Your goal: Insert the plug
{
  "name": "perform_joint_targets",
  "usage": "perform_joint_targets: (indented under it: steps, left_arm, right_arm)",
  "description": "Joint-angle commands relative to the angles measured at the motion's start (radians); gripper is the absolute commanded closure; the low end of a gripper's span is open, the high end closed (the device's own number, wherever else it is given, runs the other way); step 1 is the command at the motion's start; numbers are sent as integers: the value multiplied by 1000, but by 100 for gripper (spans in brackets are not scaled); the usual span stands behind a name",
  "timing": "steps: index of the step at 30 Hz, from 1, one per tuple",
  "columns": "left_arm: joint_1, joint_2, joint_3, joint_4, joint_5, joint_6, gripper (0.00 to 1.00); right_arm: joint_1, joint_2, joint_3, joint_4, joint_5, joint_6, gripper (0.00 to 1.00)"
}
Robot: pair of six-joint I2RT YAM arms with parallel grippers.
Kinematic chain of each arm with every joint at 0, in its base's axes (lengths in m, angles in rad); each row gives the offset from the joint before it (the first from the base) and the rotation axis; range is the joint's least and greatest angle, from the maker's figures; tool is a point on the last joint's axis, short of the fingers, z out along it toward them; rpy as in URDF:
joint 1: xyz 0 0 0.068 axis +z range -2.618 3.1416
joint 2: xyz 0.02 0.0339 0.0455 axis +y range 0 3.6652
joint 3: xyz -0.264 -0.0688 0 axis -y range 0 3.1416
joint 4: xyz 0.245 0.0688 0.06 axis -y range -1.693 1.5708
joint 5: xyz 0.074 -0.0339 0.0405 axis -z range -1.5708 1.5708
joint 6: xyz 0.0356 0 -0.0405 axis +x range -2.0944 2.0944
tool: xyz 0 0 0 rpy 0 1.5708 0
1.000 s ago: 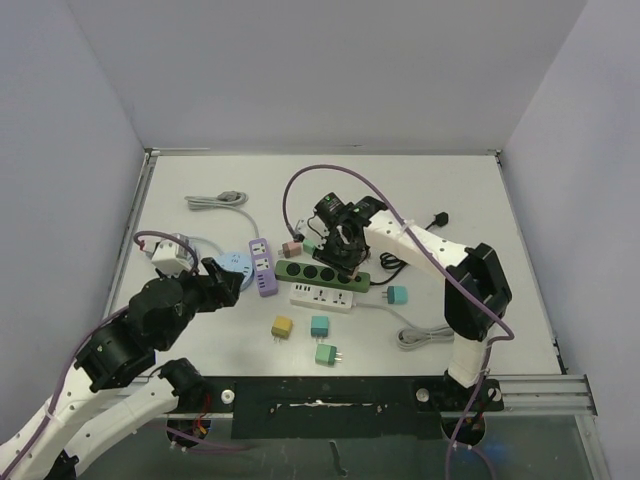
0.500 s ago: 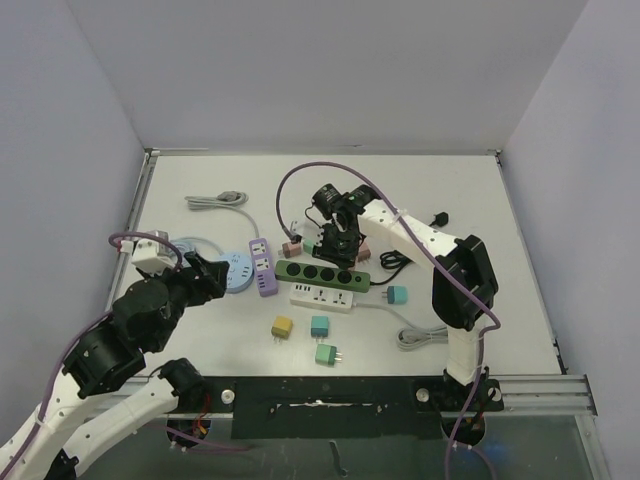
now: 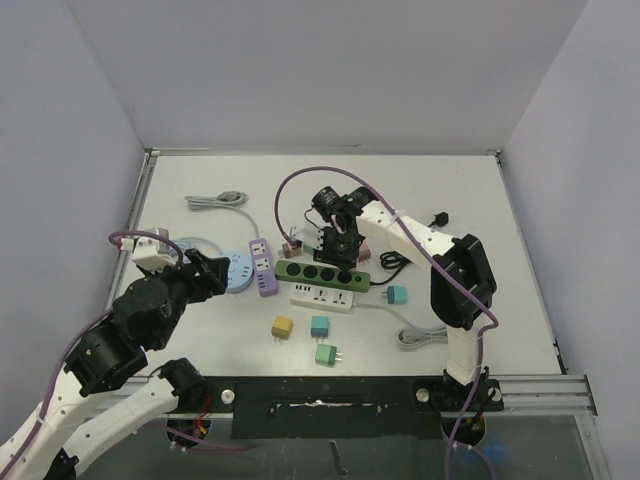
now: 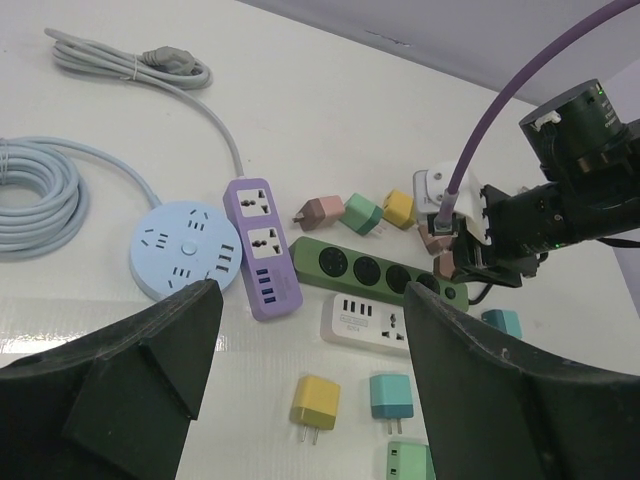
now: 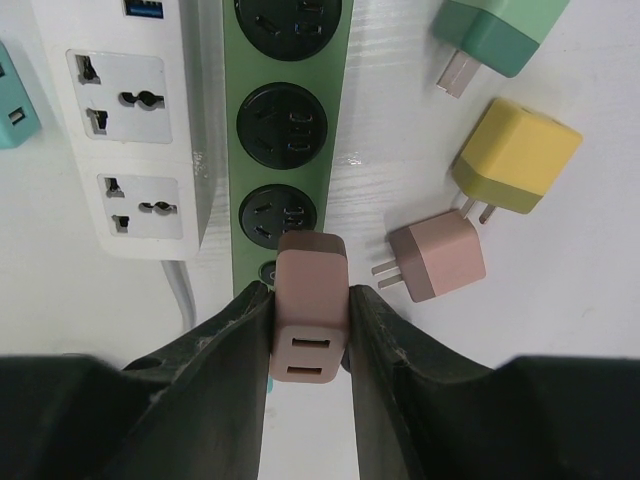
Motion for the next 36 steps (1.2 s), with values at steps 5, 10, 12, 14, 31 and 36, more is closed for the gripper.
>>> perform_joint_targets:
  steps: [5, 10, 12, 14, 31, 36]
  left_arm:
    - [-1, 5, 21, 77, 9, 13, 29]
    - [-1, 3, 17, 79, 7, 17, 29]
    - [-1, 2, 15, 80, 7, 17, 29]
    - [-1, -1, 14, 79, 6, 17, 29]
    - [-1, -9, 7, 84, 3, 20, 29]
    - [-1, -9, 4, 84, 4, 20, 29]
  right_arm:
    - [9, 28, -30, 64, -12, -46, 85]
    - [13, 42, -34, 73, -20, -53, 86]
    - [13, 45, -40, 78, -22, -54, 86]
    - [13, 43, -40, 76, -38, -56, 86]
    - [1, -45, -45, 88, -66, -48, 87]
    - [1, -54, -53, 62, -54, -52, 88]
